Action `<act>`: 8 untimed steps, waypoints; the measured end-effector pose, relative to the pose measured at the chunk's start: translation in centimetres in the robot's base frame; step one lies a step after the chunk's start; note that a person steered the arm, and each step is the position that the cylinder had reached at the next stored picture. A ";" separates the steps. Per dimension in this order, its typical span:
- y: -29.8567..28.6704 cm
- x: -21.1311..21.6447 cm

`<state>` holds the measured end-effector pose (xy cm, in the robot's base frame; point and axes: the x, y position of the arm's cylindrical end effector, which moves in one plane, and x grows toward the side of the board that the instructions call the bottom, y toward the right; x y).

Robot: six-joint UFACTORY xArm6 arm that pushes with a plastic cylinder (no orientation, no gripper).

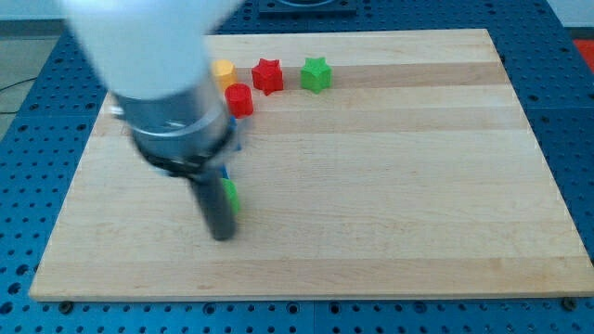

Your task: Move the green circle to the top left of the board

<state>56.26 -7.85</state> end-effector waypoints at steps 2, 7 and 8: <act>5.4 -6.1; 0.7 -12.6; -1.2 -18.3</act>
<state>37.97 -9.06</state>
